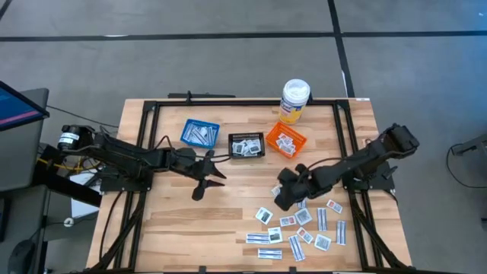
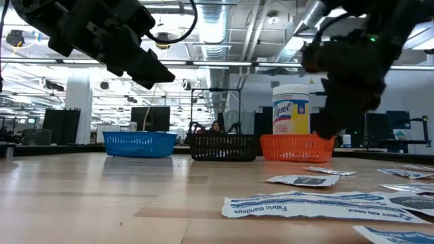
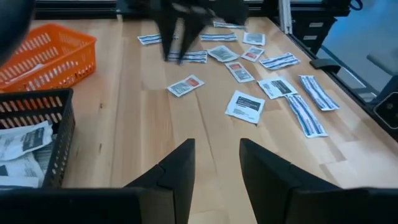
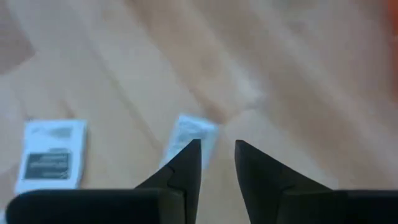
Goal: Pick & Place First Aid Supplies
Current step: Put the ointment pack into the orange bin
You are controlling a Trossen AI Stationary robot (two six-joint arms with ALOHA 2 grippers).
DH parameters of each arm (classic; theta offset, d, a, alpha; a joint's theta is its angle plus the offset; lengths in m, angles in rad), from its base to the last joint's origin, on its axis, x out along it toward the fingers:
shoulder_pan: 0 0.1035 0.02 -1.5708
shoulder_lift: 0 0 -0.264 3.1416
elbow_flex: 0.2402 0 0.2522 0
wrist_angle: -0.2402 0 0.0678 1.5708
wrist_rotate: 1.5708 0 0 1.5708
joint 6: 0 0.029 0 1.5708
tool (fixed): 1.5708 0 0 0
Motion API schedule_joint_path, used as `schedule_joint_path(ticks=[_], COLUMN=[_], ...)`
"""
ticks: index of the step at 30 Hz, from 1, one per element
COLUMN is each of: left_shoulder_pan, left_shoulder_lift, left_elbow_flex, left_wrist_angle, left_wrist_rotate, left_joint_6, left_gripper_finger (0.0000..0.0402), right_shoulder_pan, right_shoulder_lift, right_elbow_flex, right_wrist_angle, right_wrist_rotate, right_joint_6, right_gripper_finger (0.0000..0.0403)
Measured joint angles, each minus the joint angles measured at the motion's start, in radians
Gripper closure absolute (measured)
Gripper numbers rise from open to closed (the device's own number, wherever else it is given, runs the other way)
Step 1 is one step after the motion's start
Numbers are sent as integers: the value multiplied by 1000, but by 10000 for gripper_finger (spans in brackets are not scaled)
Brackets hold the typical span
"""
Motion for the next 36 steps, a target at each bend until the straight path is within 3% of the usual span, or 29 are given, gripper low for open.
schedule_joint_path(ticks=[8,12,24,36], left_shoulder_pan=[3,9,19,19], left_shoulder_lift=[2,7,13,13], left_elbow_flex=[-1,-2,-2,-1], left_wrist_angle=[10,18,22,22], left_wrist_rotate=[-12,-25,-38,-38], left_joint_6=[17,40,48,48], left_gripper_finger=[276,276,276,276], right_shoulder_pan=[-42,-71,-70,-29], right_shoulder_lift=[166,212,229,240], right_elbow_flex=[36,75,197,204], right_wrist_angle=[36,18,-53,-37], right_wrist_rotate=[-55,-134,-128,-129], right_joint_6=[-4,-8,-23,-102], right_gripper_finger=[310,309,309,310])
